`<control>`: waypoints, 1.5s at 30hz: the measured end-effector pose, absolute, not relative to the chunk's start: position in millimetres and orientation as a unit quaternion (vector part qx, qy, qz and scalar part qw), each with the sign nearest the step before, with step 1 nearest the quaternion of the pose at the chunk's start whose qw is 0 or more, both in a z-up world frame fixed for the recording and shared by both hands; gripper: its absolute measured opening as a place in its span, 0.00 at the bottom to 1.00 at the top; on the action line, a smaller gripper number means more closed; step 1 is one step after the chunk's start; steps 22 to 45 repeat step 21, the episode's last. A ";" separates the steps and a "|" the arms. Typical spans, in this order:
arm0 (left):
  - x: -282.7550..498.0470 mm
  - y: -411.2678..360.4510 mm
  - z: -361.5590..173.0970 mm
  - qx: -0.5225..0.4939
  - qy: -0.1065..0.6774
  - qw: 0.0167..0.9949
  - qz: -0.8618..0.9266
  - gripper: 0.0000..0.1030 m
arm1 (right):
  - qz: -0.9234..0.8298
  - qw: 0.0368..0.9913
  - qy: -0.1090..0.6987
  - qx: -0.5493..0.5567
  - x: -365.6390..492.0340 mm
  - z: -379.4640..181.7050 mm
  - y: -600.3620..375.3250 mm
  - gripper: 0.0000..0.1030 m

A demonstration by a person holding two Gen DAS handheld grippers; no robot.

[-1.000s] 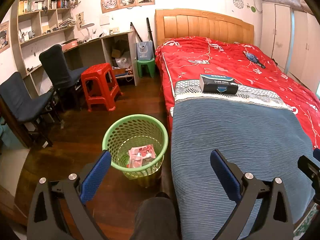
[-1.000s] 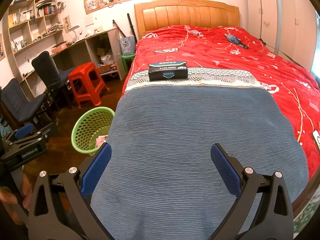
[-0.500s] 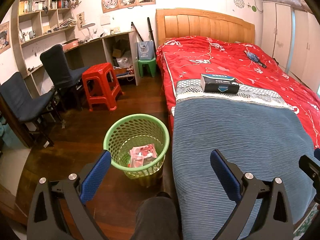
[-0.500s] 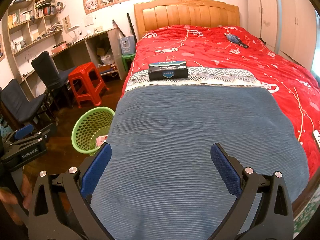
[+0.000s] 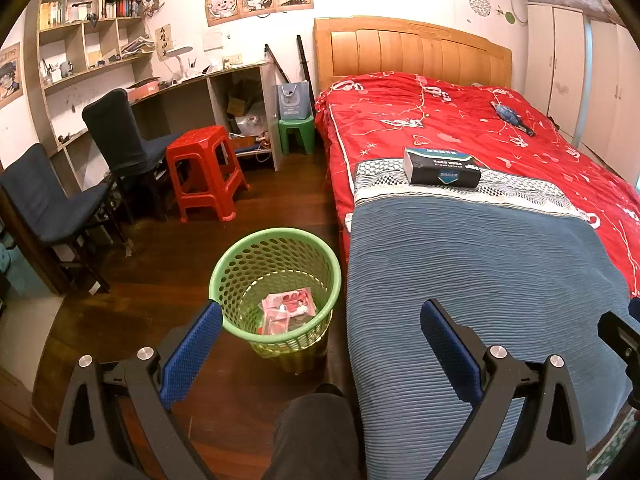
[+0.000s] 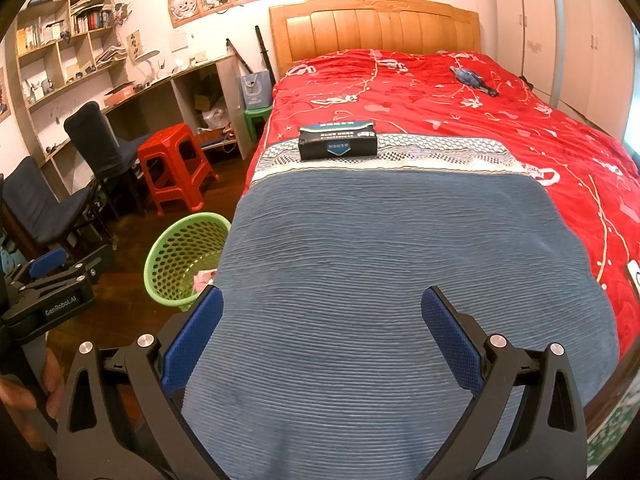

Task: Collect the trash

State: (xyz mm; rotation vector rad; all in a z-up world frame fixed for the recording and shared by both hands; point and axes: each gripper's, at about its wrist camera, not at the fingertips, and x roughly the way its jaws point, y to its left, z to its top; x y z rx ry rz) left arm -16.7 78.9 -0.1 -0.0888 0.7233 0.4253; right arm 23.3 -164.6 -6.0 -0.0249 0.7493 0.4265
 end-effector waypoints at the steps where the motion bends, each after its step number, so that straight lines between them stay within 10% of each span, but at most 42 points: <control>1: -16.5 79.2 -0.1 -0.043 0.352 0.912 0.206 0.93 | 0.207 0.908 0.363 -0.012 23.4 -5.9 -164.7 0.95; 45: -17.0 77.5 -3.0 -0.047 0.354 0.911 0.207 0.93 | 0.209 0.908 0.364 -0.013 23.3 -9.5 -162.1 0.95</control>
